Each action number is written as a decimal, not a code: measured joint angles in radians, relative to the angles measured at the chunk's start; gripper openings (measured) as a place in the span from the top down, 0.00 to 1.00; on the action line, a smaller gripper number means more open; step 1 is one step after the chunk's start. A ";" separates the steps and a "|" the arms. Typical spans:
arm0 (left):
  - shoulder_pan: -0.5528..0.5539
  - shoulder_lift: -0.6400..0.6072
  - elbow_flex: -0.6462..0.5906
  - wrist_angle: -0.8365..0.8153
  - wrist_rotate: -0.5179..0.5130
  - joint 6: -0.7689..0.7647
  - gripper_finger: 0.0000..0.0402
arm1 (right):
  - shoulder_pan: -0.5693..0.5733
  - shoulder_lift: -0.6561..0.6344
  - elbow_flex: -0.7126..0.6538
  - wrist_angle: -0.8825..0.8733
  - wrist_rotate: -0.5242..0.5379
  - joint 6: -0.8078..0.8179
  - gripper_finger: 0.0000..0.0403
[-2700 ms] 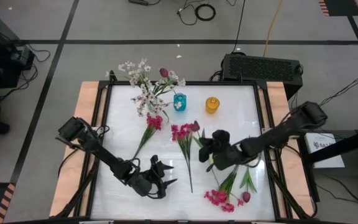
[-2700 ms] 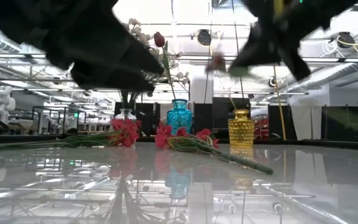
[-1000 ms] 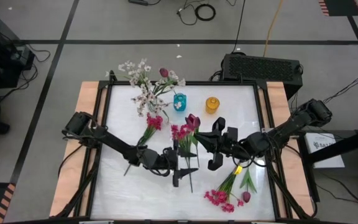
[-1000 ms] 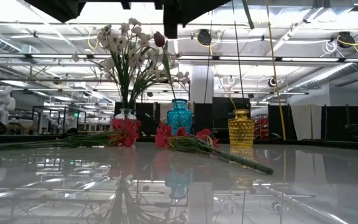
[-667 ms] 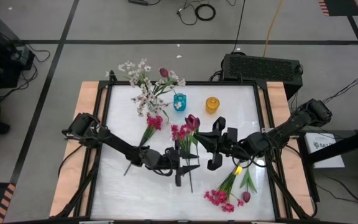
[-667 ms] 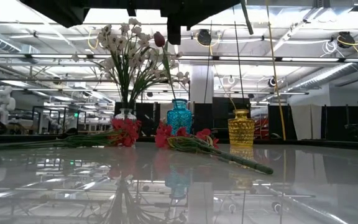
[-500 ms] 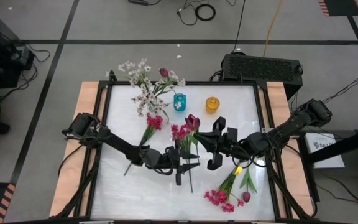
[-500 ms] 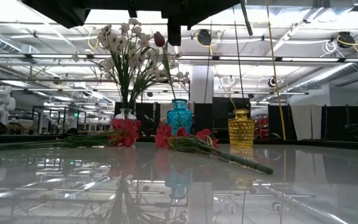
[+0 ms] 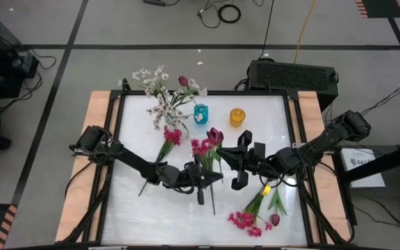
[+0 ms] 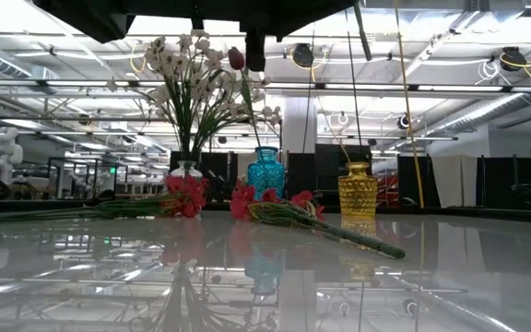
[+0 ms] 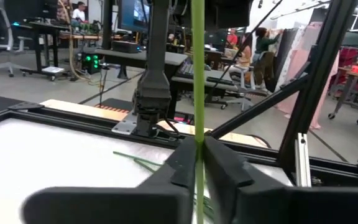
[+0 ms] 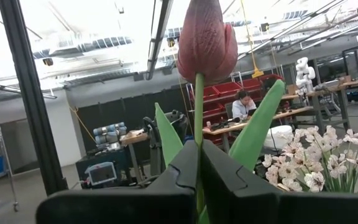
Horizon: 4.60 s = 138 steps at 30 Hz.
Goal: Sort flowers into vase by color
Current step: Put the top red tulip into the blue vase
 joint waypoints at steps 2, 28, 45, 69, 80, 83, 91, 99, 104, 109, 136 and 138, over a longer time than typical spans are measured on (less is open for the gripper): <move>0.000 -0.001 0.000 -0.001 0.000 0.000 0.98 | 0.000 0.000 0.000 0.000 0.000 0.000 0.99; -0.009 -0.243 -0.037 -0.557 -0.053 0.029 0.96 | 0.037 -0.158 -0.001 -0.433 0.004 0.029 0.58; -0.033 -0.283 -0.037 -0.647 -0.087 0.089 0.96 | 0.065 -0.223 0.000 -0.532 0.028 0.000 0.58; -0.095 -0.428 -0.036 -0.833 -0.102 0.320 0.96 | 0.073 -0.115 0.000 -0.406 -0.087 -0.171 0.58; -0.097 -0.428 -0.036 -0.794 -0.102 0.378 0.96 | 0.047 -0.080 0.000 -0.402 -0.295 -0.171 0.58; -0.095 -0.428 -0.036 -0.758 -0.100 0.410 0.96 | 0.039 -0.075 0.000 -0.386 -0.293 -0.170 0.58; -0.085 -0.428 -0.036 -0.747 -0.084 0.419 0.96 | 0.026 -0.001 0.021 -0.290 -0.344 -0.173 0.46; -0.085 -0.428 -0.036 -0.753 -0.080 0.394 0.96 | 0.021 0.073 0.112 -0.300 -0.341 -0.213 0.41; -0.085 -0.428 -0.036 -0.767 -0.080 0.393 0.96 | 0.021 0.080 0.129 -0.310 -0.341 -0.217 0.50; -0.085 -0.428 -0.036 -0.771 -0.080 0.393 0.96 | 0.021 0.075 0.128 -0.315 -0.341 -0.213 0.65; -0.085 -0.430 -0.035 -0.847 -0.143 0.201 0.79 | 0.023 0.047 0.127 -0.367 -0.251 -0.245 0.99; -0.084 -0.438 -0.035 -0.879 -0.159 0.157 0.69 | 0.021 0.042 0.127 -0.366 -0.238 -0.264 0.99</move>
